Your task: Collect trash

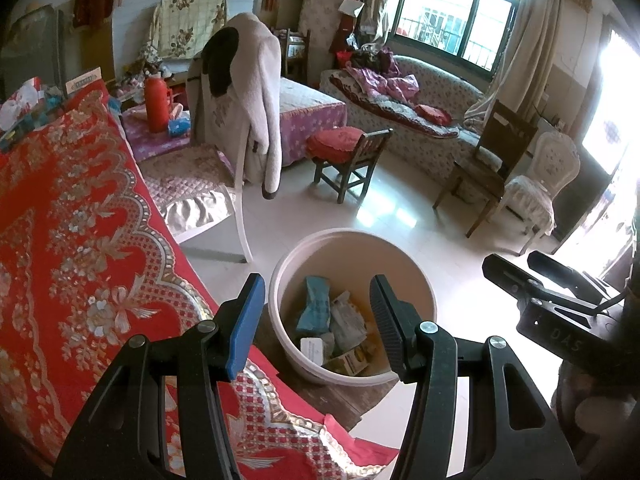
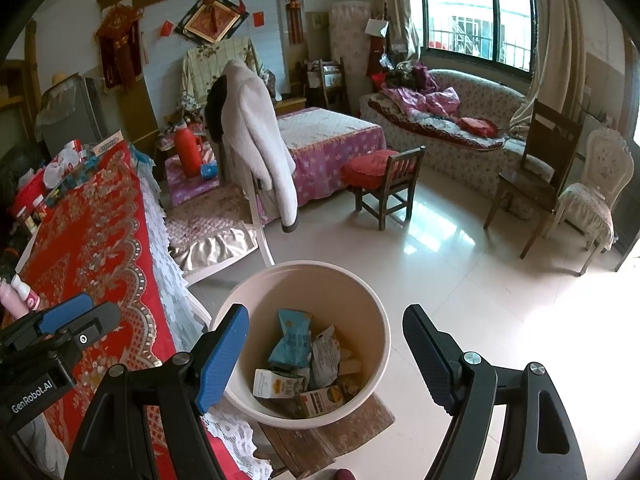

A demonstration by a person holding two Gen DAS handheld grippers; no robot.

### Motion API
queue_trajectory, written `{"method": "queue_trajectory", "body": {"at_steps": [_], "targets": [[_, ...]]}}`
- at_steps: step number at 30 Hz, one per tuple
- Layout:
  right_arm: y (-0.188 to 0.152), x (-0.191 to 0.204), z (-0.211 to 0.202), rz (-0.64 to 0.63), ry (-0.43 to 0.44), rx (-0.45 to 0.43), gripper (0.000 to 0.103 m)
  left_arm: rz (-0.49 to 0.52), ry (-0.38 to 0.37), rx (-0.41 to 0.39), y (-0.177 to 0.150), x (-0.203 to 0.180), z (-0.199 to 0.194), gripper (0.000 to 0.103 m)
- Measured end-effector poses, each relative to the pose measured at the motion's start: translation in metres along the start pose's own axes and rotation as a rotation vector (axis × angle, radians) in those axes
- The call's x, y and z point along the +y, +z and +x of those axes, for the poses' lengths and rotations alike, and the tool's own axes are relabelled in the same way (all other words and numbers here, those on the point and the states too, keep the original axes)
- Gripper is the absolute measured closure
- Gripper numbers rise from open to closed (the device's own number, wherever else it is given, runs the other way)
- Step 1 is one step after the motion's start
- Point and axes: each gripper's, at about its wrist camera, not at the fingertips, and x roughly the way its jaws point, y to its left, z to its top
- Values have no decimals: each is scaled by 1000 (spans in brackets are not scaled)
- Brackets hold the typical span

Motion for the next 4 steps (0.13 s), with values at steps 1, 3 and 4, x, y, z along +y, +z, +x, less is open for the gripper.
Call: {"method": "queue_trajectory", "body": {"at_steps": [1, 3, 4], "targets": [[0, 0, 1, -1, 1, 3, 26, -3, -3, 3, 0, 1, 1, 50], [1, 3, 3, -7, 2, 12, 26, -11, -4, 9, -1, 3, 1, 50], [2, 4, 4, -13, 3, 15, 26, -18, -6, 11, -2, 6, 1, 50]]}}
